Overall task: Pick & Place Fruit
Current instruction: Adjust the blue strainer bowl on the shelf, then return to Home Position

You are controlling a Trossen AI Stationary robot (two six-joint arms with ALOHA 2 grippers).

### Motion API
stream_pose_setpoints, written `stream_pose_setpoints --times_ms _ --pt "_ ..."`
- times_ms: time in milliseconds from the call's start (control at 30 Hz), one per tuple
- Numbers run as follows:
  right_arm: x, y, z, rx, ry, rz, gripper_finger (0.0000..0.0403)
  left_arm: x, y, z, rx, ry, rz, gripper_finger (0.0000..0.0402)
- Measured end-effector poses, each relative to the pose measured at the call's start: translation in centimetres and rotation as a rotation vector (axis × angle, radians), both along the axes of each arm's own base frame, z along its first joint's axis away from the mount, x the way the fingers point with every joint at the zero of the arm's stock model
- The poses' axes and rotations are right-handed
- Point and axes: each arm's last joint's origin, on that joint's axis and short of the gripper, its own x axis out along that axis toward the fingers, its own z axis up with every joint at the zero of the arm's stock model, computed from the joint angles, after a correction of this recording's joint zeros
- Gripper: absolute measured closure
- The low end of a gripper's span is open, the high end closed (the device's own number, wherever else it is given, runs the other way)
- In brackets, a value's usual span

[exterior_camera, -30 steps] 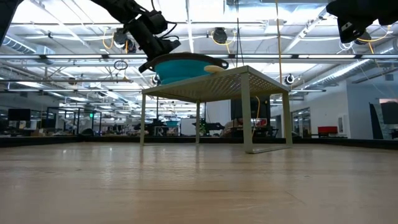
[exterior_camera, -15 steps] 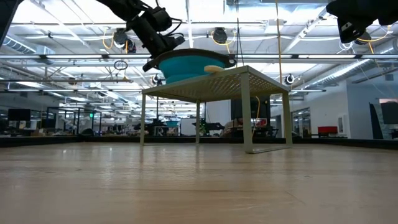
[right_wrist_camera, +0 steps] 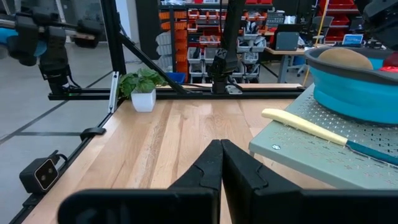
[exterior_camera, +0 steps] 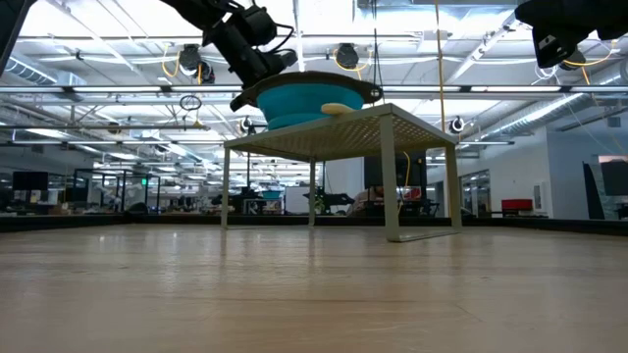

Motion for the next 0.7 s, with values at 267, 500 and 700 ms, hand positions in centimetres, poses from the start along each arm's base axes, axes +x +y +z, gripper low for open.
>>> stream_pose_setpoints --times_ms 267,500,700 --pt "0.0 0.0 0.0 0.001 0.000 0.004 0.0403 -1.7 0.0 2.3 0.120 -0.008 0.082 0.0402" --pt "0.0 0.0 0.0 0.001 0.000 0.004 0.0403 -4.8 -2.1 6.9 0.219 -0.107 0.143 0.0402" --pt "0.0 0.0 0.0 0.001 0.000 0.004 0.0403 -5.6 -6.6 9.7 0.214 -0.207 0.097 0.0402"
